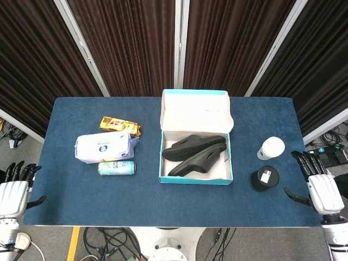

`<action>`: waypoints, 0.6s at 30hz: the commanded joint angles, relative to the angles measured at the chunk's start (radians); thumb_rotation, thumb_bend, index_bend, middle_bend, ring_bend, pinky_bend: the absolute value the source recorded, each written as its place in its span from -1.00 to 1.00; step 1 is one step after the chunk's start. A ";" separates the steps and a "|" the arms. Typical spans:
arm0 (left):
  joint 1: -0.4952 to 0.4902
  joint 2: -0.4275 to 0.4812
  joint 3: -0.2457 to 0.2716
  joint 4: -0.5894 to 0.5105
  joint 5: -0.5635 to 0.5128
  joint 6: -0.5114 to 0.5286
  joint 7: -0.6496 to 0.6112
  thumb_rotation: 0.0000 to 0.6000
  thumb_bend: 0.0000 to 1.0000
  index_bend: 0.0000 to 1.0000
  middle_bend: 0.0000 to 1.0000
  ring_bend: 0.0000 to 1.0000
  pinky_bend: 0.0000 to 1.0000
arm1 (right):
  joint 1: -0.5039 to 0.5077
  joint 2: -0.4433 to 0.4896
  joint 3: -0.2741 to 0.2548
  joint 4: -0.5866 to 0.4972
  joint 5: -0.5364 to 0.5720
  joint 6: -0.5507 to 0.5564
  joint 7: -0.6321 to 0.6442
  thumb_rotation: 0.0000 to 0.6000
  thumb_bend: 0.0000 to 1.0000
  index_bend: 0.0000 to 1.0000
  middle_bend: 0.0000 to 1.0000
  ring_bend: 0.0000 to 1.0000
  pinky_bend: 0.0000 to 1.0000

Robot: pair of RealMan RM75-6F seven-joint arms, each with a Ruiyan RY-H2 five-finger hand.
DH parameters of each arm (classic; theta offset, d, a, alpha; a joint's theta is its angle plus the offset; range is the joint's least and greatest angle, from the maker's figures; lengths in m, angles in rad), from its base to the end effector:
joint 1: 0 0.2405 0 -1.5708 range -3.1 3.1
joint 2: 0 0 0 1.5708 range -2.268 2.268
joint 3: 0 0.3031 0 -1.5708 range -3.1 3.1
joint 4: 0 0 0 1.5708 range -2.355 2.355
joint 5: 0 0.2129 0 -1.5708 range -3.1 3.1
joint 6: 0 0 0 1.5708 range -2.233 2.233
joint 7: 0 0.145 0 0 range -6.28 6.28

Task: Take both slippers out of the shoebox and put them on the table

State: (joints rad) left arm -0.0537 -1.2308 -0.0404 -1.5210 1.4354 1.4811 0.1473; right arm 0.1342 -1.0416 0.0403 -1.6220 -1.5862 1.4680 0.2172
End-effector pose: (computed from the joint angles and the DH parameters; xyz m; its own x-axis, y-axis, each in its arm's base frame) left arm -0.3789 0.1726 0.1457 0.5019 0.0412 0.8639 0.8600 0.0822 -0.5036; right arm -0.3377 -0.2002 0.1954 0.2649 -0.0296 0.9638 -0.9567 -0.1328 0.2589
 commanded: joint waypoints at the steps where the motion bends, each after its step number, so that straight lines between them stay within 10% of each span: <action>1: -0.004 0.000 -0.001 0.000 -0.005 -0.009 0.004 1.00 -1.00 -0.56 -0.69 -0.90 -0.92 | 0.004 0.001 0.000 -0.005 0.009 -0.012 -0.004 1.00 -0.76 -0.91 -0.82 -1.00 -1.00; 18: 0.005 -0.001 0.002 0.007 0.001 0.008 -0.007 1.00 -1.00 -0.56 -0.69 -0.90 -0.92 | 0.180 0.070 0.047 -0.081 -0.067 -0.196 -0.075 1.00 -0.76 -0.81 -0.69 -1.00 -1.00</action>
State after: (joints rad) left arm -0.0490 -1.2315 -0.0389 -1.5144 1.4364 1.4891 0.1403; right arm 0.2527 -0.9930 0.0638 -1.6744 -1.6307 1.3359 0.1711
